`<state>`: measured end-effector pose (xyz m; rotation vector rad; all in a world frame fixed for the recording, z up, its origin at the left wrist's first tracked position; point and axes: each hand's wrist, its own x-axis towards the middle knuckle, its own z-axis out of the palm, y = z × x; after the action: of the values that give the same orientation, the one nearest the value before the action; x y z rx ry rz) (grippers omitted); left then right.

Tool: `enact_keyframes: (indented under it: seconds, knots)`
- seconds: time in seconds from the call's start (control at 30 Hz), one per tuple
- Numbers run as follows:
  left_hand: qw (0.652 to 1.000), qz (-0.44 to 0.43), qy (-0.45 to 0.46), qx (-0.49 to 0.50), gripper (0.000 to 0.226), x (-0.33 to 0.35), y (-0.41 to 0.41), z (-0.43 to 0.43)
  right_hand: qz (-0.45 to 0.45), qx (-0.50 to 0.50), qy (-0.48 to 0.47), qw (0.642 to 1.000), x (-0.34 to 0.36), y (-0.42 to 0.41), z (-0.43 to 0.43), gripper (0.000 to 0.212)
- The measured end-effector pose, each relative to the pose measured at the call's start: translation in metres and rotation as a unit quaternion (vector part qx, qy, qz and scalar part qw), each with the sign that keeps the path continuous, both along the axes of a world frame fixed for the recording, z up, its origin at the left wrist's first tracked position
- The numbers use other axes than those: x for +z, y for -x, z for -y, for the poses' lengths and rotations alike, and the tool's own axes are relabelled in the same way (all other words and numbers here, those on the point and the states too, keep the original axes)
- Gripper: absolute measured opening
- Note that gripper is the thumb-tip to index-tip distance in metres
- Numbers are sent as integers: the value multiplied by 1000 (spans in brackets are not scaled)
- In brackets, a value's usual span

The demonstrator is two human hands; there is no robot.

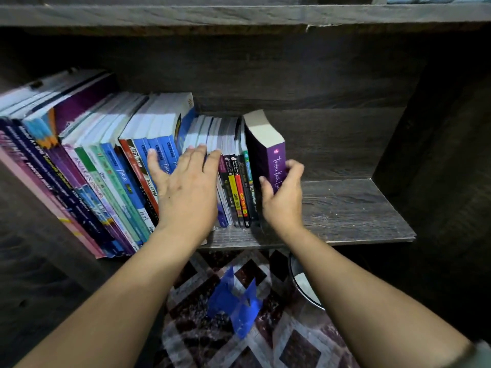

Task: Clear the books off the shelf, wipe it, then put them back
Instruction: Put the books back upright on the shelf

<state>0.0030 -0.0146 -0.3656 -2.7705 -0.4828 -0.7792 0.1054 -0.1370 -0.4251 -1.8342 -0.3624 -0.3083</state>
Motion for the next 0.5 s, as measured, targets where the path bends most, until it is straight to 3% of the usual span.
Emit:
enact_keyframes:
  seconds: [0.13, 0.23, 0.37, 0.5]
  knots:
    - [1000, -17, -19, 0, 78, 1, 3, -2, -60, 84, 37, 994, -16, -11, 1, 41]
    - [999, -30, -19, 3, 79, 0, 3, -3, -51, 145, 74, 985, -24, -15, 12, 38]
    - [999, -26, -18, 7, 80, 0, 2, -3, -28, 163, 89, 982, -19, -21, 16, 76]
    - [999, -24, -19, 9, 80, -2, 0, -1, -35, 159, 130, 978, -15, -25, 13, 81]
